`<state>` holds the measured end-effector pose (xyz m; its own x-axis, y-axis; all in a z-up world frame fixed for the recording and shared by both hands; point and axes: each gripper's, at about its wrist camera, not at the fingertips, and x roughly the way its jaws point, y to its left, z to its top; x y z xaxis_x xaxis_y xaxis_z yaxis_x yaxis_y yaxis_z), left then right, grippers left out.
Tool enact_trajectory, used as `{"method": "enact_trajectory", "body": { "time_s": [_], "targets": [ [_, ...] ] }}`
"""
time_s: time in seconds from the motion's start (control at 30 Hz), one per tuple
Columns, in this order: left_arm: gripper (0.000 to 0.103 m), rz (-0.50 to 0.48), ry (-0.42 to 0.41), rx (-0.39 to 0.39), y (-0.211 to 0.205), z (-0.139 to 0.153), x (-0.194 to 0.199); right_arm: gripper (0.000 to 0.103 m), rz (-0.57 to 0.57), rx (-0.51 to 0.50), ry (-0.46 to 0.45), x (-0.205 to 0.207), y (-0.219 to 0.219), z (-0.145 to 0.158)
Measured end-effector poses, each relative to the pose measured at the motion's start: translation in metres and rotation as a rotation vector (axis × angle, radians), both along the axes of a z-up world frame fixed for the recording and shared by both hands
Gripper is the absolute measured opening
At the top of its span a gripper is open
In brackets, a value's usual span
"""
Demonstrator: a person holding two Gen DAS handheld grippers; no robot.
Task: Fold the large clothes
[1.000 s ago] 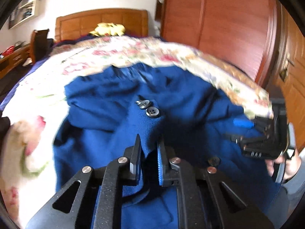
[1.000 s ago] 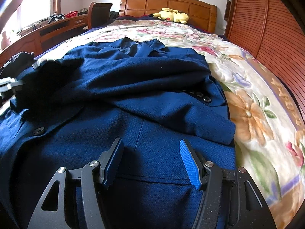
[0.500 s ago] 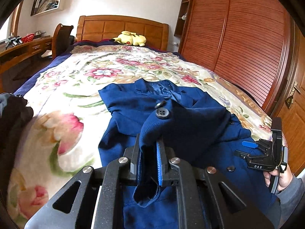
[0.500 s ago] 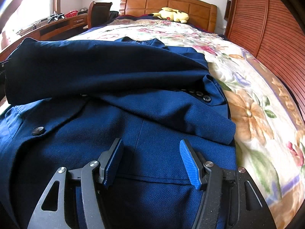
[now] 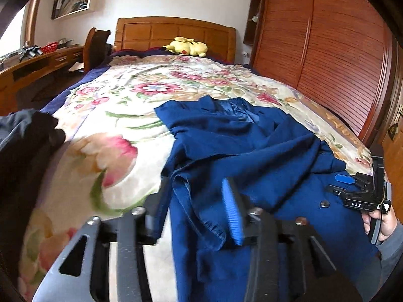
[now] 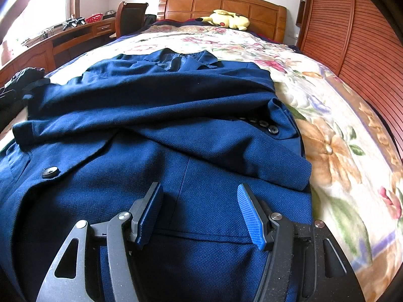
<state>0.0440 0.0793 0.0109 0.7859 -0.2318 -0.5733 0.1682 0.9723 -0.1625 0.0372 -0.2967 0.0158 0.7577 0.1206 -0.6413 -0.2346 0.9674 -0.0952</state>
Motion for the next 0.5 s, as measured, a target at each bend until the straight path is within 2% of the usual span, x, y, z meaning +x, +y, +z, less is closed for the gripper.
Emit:
{"method": "enact_trajectory", "body": {
  "time_s": [0.07,0.17,0.2,0.5],
  "targets": [
    [0.048,-0.009,0.005,-0.004,0.005,-0.003,-0.005,0.063,0.0,0.001,0.001,0.0,0.001,0.001],
    [0.075,-0.003,0.004,-0.003,0.011,-0.006,-0.014,0.063,0.0,0.003,0.003,0.0,0.0,0.0],
    [0.079,-0.004,0.004,-0.007,0.012,-0.007,-0.017,0.063,0.001,0.003,0.004,0.0,0.0,0.0],
    [0.079,0.034,0.005,0.036,0.015,-0.01,-0.049,0.063,0.0,0.006,0.006,0.001,-0.002,0.0]
  ]
}}
